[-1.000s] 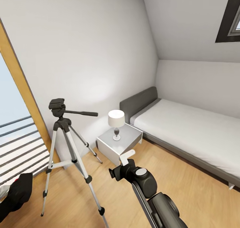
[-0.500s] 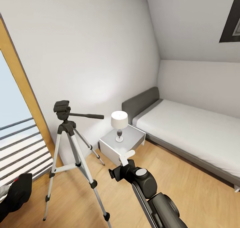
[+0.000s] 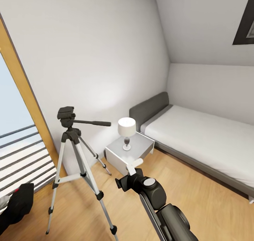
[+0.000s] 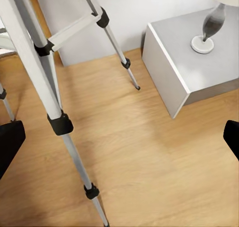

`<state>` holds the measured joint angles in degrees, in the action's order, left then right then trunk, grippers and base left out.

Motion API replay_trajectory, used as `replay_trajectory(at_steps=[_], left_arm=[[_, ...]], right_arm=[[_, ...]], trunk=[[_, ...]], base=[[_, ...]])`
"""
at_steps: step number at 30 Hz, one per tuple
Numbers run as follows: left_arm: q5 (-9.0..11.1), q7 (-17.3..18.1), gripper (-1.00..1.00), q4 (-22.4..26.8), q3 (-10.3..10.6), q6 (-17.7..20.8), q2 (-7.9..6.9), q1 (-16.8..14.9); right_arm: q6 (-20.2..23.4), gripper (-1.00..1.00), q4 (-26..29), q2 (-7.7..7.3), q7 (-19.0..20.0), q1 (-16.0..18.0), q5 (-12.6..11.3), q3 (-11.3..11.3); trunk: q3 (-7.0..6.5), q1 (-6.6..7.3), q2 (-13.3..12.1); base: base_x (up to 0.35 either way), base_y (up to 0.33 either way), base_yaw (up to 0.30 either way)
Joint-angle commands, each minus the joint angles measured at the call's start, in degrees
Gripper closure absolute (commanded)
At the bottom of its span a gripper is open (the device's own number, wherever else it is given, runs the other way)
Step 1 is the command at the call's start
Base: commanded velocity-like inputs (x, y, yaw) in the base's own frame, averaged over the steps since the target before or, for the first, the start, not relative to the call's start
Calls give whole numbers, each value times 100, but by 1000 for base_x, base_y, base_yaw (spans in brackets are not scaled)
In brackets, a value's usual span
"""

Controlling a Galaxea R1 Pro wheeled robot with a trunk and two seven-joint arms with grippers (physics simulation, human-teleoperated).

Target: Attach the digital camera to the camera tripod in the bedroom.

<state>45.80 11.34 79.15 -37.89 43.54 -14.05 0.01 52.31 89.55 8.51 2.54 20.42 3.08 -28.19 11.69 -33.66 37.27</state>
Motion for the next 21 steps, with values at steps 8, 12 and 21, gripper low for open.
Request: replay_trajectory(at_steps=[8, 12, 21], left_arm=[[1, 28, 100, 4, -8, 22, -1, 4], [3, 32, 100, 4, -8, 28, -1, 7], [0, 34, 100, 5, -8, 36, -1, 8]], right_arm=[[56, -100, 15, -5, 61, 5, -14, 11], [72, -100, 24, -6, 173, 5, -49, 30], [47, -100, 20, -43, 1265, 11, -29, 83]], trunk=[[8, -2, 7], [8, -2, 7], [8, -2, 7]], base=[[161, 127, 0], [156, 124, 0], [31, 25, 0]])
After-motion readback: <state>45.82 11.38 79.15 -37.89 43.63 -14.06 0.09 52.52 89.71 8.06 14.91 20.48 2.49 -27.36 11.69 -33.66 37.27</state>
